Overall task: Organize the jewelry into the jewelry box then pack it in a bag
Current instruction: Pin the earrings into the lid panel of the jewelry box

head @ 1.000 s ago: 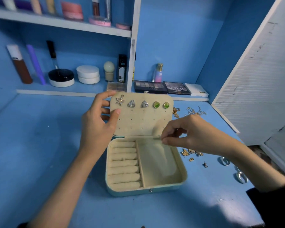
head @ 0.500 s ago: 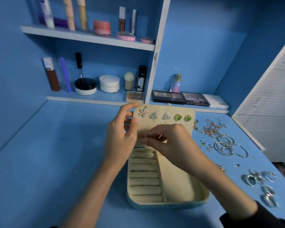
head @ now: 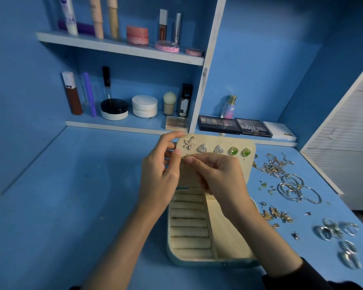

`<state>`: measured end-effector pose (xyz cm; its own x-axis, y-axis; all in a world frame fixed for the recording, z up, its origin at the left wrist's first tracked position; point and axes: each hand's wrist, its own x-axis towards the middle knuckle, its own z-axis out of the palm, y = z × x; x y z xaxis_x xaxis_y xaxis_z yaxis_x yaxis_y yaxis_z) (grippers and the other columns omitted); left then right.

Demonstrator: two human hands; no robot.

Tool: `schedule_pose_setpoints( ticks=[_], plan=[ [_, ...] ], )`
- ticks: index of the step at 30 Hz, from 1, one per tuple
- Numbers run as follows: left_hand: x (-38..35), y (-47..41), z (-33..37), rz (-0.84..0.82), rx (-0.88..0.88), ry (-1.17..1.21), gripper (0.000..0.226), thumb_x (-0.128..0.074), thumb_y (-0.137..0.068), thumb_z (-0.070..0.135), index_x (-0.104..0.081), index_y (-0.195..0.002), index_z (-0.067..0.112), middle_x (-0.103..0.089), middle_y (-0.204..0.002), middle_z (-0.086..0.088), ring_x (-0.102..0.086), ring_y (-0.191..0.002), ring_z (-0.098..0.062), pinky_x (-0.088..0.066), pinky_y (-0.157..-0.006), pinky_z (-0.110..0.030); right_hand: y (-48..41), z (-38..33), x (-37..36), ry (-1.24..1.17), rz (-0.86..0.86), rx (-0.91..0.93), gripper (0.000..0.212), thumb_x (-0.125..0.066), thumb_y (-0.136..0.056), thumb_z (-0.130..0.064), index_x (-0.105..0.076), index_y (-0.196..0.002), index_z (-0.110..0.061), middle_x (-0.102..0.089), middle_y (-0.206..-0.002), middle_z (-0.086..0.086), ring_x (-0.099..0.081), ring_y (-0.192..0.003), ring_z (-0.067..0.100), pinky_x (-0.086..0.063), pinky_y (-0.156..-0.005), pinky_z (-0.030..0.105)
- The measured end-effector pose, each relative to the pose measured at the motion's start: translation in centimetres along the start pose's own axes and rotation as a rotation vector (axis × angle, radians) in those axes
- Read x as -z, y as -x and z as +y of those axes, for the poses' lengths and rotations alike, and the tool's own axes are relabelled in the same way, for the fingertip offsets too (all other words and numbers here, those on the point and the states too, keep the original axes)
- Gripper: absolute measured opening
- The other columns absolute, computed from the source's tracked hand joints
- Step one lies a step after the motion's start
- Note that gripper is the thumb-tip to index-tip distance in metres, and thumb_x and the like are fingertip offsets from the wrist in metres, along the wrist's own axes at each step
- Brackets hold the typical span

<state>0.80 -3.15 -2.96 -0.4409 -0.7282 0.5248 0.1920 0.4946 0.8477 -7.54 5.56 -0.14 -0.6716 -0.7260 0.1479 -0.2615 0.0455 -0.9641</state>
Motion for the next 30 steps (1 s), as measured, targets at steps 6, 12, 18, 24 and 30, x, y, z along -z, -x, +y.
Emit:
schedule_pose_setpoints(
  ticks=[6,12,18,24,30],
  plan=[
    [0.0,-0.1,0.0,0.001,-0.008,0.001,0.029,-0.046,-0.089,0.017,-0.055,-0.107,0.038,-0.067,-0.090,0.009,-0.064,-0.084,-0.007,-0.051,-0.069,-0.024,0.2,-0.2,-0.1,-0.114,-0.031,-0.076,0.011,-0.068,-0.083,-0.014,-0.073,-0.089,-0.006,-0.051,-0.038,-0.013,-0.043,-0.037,-0.002,-0.031,-0.040,0.009],
    [0.0,0.0,0.1,-0.015,-0.016,-0.004,0.031,-0.049,-0.088,0.014,-0.055,-0.109,0.035,-0.067,-0.093,0.010,-0.063,-0.086,-0.004,-0.048,-0.068,-0.015,0.3,0.1,-0.7,-0.127,0.064,-0.037,0.008,-0.072,-0.080,-0.017,-0.072,-0.079,-0.009,-0.051,-0.039,-0.010,-0.042,-0.038,0.001,-0.032,-0.038,0.014],
    [0.2,0.1,0.3,-0.019,-0.032,-0.012,0.034,-0.050,-0.087,0.011,-0.054,-0.108,0.037,-0.067,-0.093,0.011,-0.063,-0.087,-0.003,-0.049,-0.068,-0.014,0.3,1.0,-1.6,-0.028,0.230,0.087,0.015,-0.078,-0.075,-0.026,-0.067,-0.067,-0.019,-0.053,-0.047,-0.003,-0.046,-0.045,0.015,-0.038,-0.048,0.027],
    [0.2,0.1,0.3,-0.026,-0.032,-0.008,0.034,-0.051,-0.086,0.010,-0.054,-0.109,0.034,-0.067,-0.094,0.012,-0.063,-0.087,-0.003,-0.048,-0.068,-0.013,0.6,1.3,-1.4,0.081,0.251,0.141,0.008,-0.075,-0.078,-0.026,-0.071,-0.072,-0.024,-0.051,-0.045,0.005,-0.048,-0.048,0.021,-0.043,-0.049,0.030],
    [0.1,0.2,0.3,-0.036,-0.047,-0.023,0.037,-0.054,-0.081,0.008,-0.054,-0.113,0.027,-0.067,-0.096,0.009,-0.064,-0.087,-0.005,-0.049,-0.068,-0.013,0.6,1.5,-1.3,0.075,0.263,0.132,0.012,-0.075,-0.078,-0.023,-0.069,-0.069,-0.021,-0.052,-0.046,-0.003,-0.046,-0.048,0.017,-0.040,-0.047,0.026]
  ],
)
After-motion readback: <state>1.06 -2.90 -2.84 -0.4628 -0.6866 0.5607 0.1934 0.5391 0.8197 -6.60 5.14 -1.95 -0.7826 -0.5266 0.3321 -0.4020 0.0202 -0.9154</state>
